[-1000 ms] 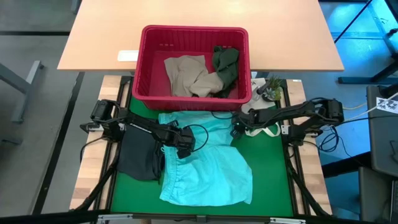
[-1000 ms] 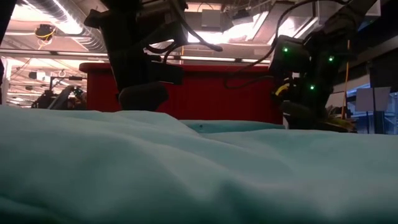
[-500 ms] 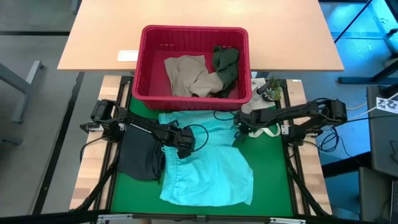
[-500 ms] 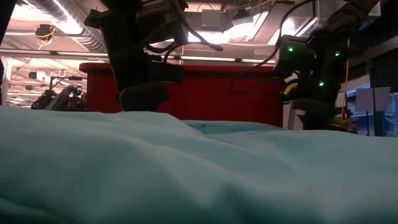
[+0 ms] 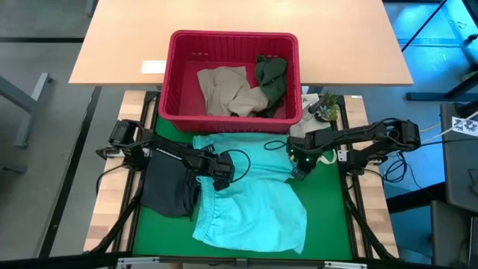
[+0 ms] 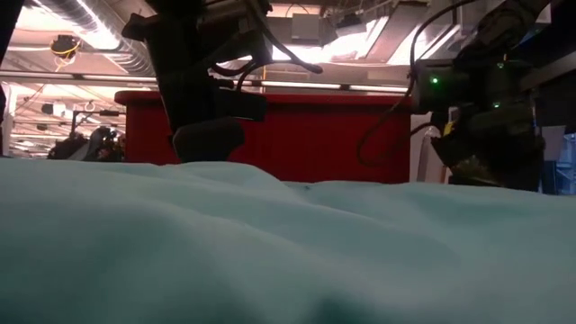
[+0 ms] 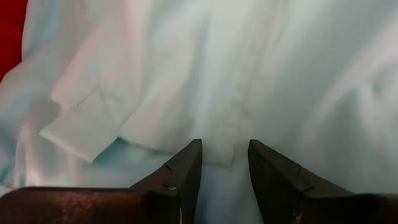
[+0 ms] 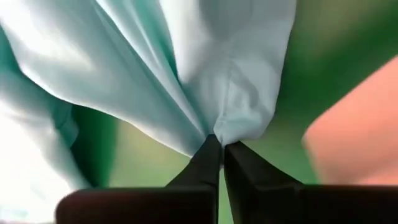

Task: Fold Laundry from Bin
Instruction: Fold the blue shorts from the red laundry bin

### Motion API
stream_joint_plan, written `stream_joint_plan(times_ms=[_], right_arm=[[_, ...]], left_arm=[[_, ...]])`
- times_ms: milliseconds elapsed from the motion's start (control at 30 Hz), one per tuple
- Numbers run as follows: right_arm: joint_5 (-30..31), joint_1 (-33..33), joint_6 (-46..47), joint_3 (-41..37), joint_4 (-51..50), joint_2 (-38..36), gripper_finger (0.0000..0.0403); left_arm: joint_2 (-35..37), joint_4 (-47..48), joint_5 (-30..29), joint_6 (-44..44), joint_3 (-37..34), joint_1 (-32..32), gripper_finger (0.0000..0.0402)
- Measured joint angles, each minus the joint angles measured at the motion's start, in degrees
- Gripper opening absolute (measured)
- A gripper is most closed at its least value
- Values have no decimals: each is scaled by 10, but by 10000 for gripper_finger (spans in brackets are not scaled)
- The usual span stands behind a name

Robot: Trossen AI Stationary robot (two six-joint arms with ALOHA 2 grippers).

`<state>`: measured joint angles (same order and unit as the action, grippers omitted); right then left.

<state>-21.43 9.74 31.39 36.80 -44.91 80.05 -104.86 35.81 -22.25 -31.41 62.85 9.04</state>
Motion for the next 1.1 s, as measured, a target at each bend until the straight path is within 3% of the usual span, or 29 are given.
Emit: stream_joint_plan(times_ms=[167, 533, 767, 1000, 1100], right_arm=[[-68, 0, 1, 0, -18, 0, 18], [-57, 0, 1, 0, -16, 0, 59], [-47, 0, 2, 0, -12, 0, 118], [33, 0, 8, 0, -13, 0, 181], [25, 1, 30, 1, -23, 0, 192]], left_arm=[[0, -1, 4, 0, 0, 0, 127], [0, -1, 8, 19, 0, 0, 127], [0, -12, 9, 47, 0, 7, 127], [0, -21, 9, 79, 0, 26, 127], [9, -21, 9, 92, 0, 36, 127]])
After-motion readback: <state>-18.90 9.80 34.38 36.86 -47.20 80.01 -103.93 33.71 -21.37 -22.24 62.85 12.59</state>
